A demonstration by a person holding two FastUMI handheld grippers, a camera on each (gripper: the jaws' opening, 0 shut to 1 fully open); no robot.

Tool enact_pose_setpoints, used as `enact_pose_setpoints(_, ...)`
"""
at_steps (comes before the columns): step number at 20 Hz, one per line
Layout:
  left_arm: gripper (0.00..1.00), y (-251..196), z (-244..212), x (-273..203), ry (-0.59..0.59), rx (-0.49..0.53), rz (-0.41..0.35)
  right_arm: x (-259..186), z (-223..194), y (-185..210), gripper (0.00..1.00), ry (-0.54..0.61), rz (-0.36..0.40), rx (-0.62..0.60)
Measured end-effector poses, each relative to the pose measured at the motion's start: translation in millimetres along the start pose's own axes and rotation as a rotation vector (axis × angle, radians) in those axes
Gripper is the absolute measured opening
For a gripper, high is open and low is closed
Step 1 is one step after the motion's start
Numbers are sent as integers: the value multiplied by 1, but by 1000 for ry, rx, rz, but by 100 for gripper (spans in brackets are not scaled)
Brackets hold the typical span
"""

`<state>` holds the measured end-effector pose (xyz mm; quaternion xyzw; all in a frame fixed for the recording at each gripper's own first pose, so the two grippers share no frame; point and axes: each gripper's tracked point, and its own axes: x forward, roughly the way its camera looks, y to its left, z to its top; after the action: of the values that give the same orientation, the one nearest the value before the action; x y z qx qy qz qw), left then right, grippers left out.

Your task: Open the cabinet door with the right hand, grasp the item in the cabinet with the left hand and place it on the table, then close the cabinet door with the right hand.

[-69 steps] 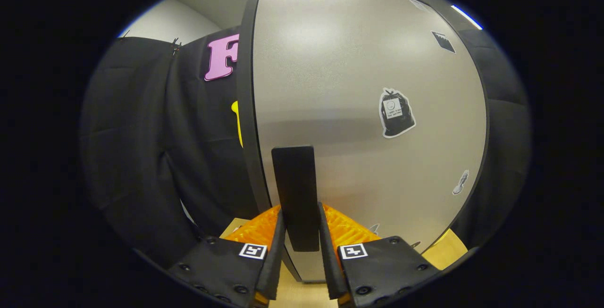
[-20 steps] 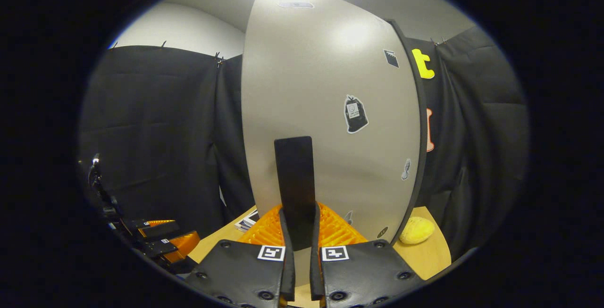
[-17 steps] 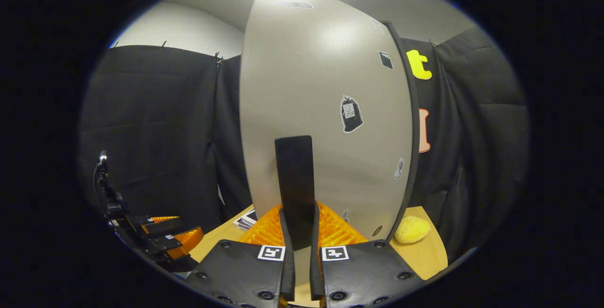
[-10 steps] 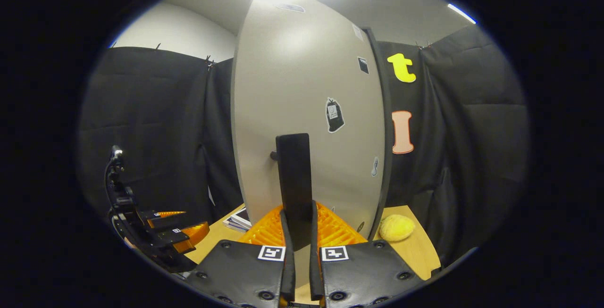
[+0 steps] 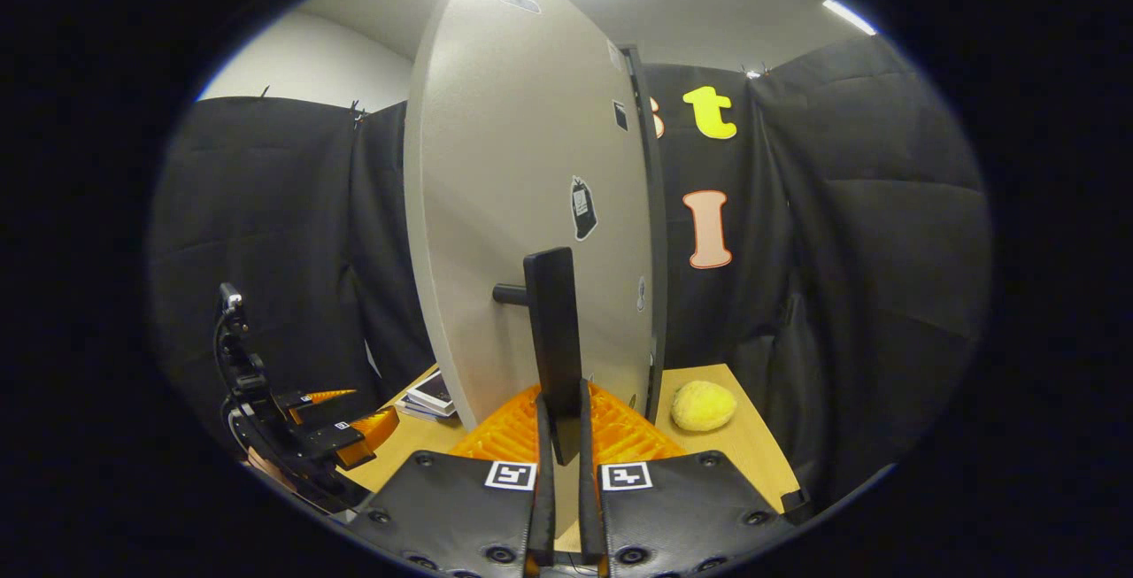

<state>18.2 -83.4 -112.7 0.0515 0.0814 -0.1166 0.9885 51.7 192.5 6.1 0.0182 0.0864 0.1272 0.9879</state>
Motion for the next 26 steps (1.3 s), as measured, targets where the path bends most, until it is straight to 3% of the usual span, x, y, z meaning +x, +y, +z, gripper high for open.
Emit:
enact_pose_setpoints(5,89,-34,4,8,4,-4,-39,-10,-5,-11,10,30,-33,66)
enact_pose_setpoints(15,89,-117,10,16,35,-2,-82,-15,0,-58,8,40,-91,-9)
enact_pose_setpoints(17,89,-126,18,17,27,19,-70,-13,-3,-45,6,47,-26,57)
enact_pose_setpoints(20,89,-139,20,19,27,45,-43,-12,-8,-24,12,56,59,111)
enact_pose_setpoints(23,89,-141,19,23,35,42,-28,-20,-6,-33,12,72,53,106)
enact_pose_setpoints(25,88,-142,16,26,41,16,-60,-18,-8,-27,9,66,50,124)
enact_pose_setpoints(26,88,-141,12,26,59,7,-85,-20,-9,-27,12,70,28,122)
